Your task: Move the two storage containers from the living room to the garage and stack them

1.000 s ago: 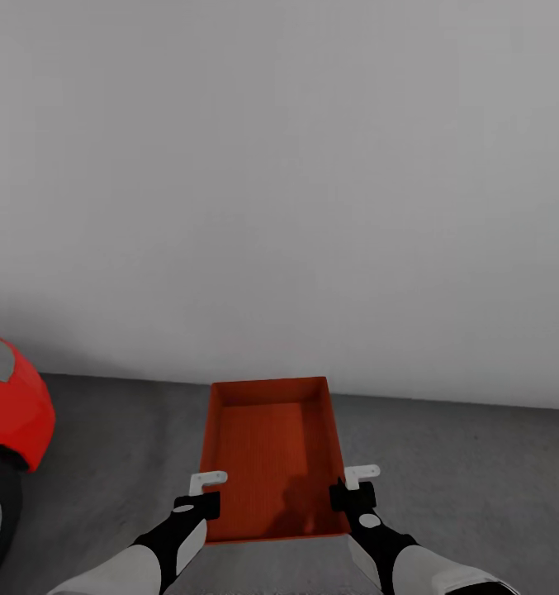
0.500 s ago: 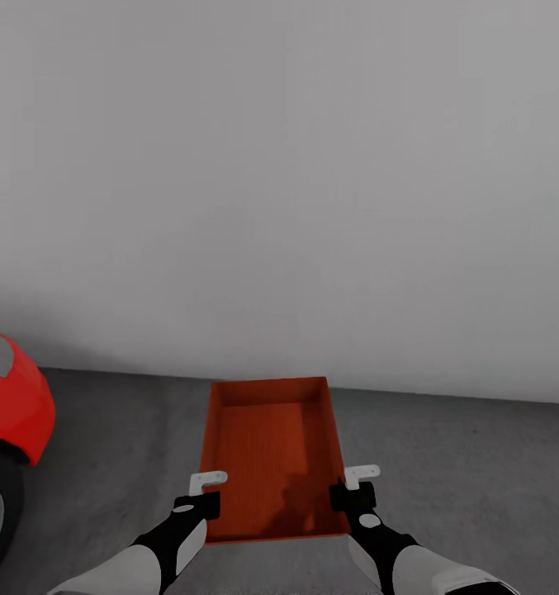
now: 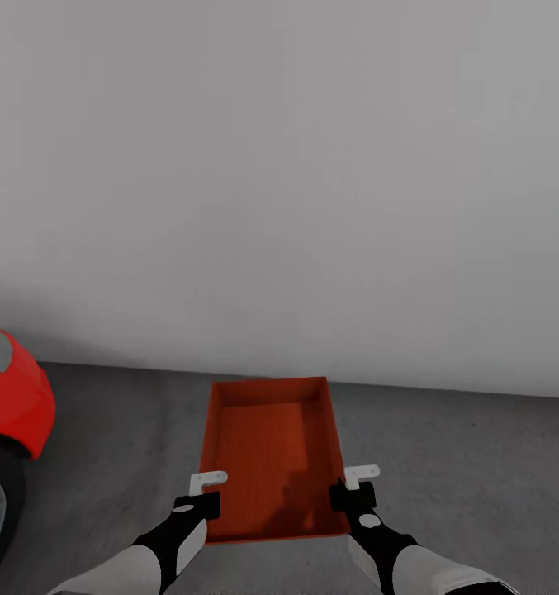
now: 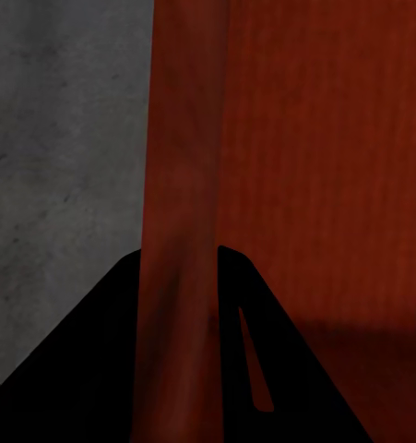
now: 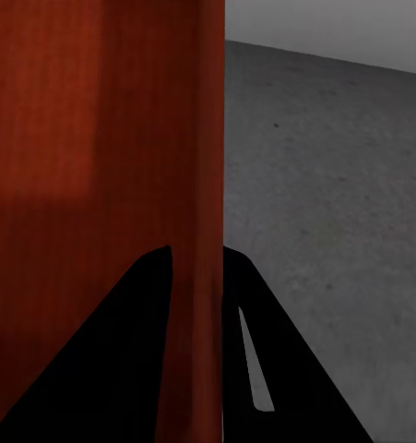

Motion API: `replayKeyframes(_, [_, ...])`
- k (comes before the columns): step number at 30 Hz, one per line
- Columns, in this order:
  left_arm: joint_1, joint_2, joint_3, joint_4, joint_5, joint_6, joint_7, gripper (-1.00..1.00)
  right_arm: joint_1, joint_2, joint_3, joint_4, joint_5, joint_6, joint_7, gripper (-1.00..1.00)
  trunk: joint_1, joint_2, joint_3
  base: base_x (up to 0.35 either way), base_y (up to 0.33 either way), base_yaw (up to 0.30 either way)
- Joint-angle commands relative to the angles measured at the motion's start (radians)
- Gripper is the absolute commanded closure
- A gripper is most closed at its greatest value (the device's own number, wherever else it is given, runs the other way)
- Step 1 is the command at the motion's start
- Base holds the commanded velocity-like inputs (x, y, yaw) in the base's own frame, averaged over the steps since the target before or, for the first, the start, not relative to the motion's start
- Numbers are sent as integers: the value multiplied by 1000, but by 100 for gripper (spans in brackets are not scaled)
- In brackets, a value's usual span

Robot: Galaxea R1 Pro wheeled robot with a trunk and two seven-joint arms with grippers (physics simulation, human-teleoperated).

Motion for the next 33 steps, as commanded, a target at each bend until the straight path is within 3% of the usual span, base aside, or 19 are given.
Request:
replayKeyframes(1, [-1, 7, 30, -5, -10, 0, 11, 100, -1, -6, -57, 3, -13, -3, -7, 100, 0, -2, -4, 0, 0, 0])
replayKeyframes(33, [-1, 7, 30, -5, -10, 0, 10, 100, -1, -6, -57, 3, -13, -3, -7, 100, 0, -2, -54, 0, 0, 0])
